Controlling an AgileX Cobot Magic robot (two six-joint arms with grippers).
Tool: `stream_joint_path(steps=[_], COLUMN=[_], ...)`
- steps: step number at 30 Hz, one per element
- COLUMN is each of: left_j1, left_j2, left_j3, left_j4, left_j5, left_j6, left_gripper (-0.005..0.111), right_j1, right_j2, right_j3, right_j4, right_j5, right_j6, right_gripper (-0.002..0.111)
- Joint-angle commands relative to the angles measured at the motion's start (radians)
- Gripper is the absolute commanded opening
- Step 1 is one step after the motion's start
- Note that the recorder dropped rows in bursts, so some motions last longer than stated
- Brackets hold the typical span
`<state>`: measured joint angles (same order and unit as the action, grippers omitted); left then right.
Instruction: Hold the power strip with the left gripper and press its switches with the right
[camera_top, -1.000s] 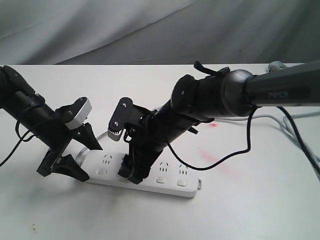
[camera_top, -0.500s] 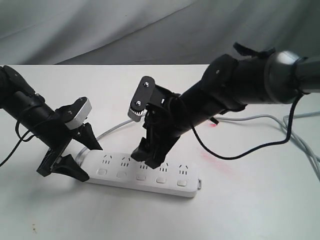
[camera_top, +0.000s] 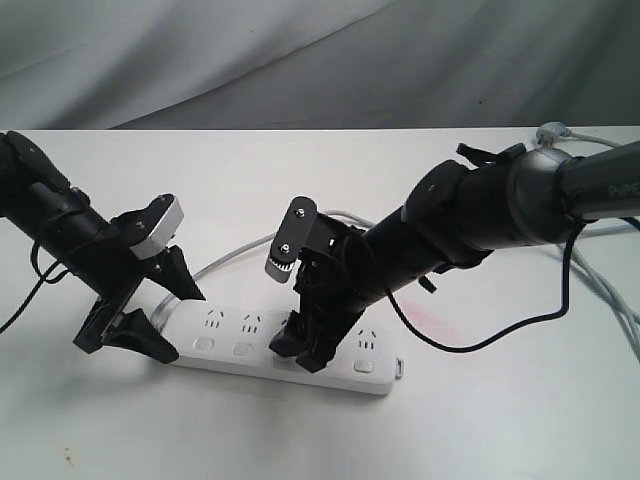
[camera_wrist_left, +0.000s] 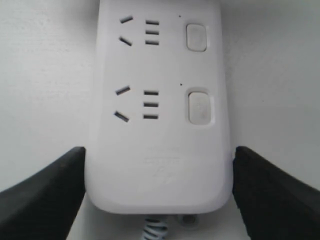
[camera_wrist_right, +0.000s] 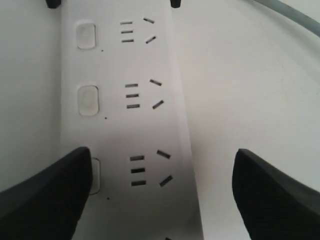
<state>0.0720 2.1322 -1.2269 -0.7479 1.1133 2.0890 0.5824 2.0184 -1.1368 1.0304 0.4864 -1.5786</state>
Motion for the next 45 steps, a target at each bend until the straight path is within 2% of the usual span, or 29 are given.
stream_joint_path(steps=[1, 11, 19, 22, 24, 29, 37, 45], left_j1=[-0.002, -0.002, -0.002, -0.002, -0.002, -0.002, -0.002, -0.002], left_j2=[-0.001, -0.001, -0.001, -0.001, -0.001, -0.001, -0.001, -0.001], left_j3=[-0.006, -0.006, -0.006, -0.006, -0.006, -0.006, -0.006, -0.006], left_j4=[-0.002, -0.002, -0.002, -0.002, -0.002, -0.002, -0.002, -0.002], left_j5=[0.008, 0.008, 0.008, 0.008, 0.008, 0.008, 0.008, 0.008], left_j6=[0.005, 0.005, 0.005, 0.005, 0.005, 0.005, 0.005, 0.005], left_gripper=[0.036, 0.036, 0.036, 0.036, 0.036, 0.036, 0.036, 0.036], right_j1=[-0.003, -0.001, -0.001, -0.001, -0.001, -0.003, -0.003, -0.003], right_j2=[0.002, 0.053, 0.057, 0.057, 0.039, -0.088, -0.212, -0.210], right_j3=[0.000, 0.000, 0.000, 0.000, 0.000, 0.000, 0.003, 0.136], right_j4=[0.004, -0.040, -0.202, -0.190, -0.116, -0.058, -0.115, -0.118], right_j5=[-0.006, -0.008, -0.031, -0.031, -0.031, -0.031, -0.004, -0.124], right_j6=[-0.012, -0.010, 0.119, 0.121, 0.106, 0.084, 0.121, 0.119], right_gripper=[0.072, 0.072, 0.072, 0.072, 0.072, 0.072, 0.072, 0.072])
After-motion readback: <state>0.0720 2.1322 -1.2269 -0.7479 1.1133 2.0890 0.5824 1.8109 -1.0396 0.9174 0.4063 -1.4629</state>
